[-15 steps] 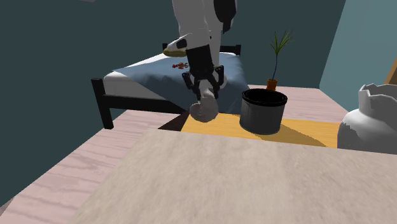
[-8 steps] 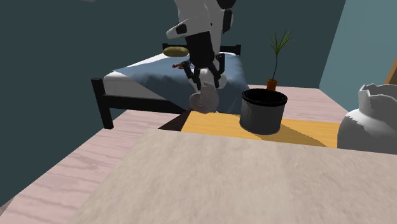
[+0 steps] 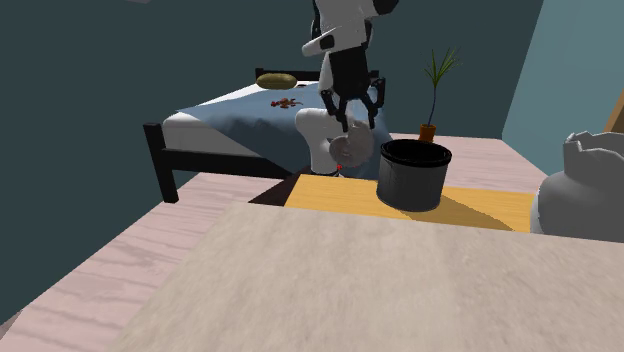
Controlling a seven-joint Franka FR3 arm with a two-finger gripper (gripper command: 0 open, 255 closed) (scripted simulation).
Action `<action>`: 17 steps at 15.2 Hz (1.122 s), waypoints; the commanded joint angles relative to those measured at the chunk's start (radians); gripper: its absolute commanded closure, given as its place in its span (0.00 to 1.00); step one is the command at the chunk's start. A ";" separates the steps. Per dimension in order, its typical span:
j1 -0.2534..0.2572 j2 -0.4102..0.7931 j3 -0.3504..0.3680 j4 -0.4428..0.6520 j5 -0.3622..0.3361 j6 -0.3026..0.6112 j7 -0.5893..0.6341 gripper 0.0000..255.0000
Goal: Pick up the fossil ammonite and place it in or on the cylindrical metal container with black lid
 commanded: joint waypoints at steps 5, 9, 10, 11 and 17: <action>0.059 -0.150 0.049 -0.093 0.068 -0.022 0.090 1.00; 0.100 -0.236 0.089 -0.134 0.115 -0.040 0.160 1.00; 0.111 -0.255 0.100 -0.141 0.127 -0.044 0.179 1.00; 0.122 -0.274 0.111 -0.147 0.139 -0.049 0.198 1.00; 0.182 -0.367 0.186 -0.161 0.211 -0.076 0.322 1.00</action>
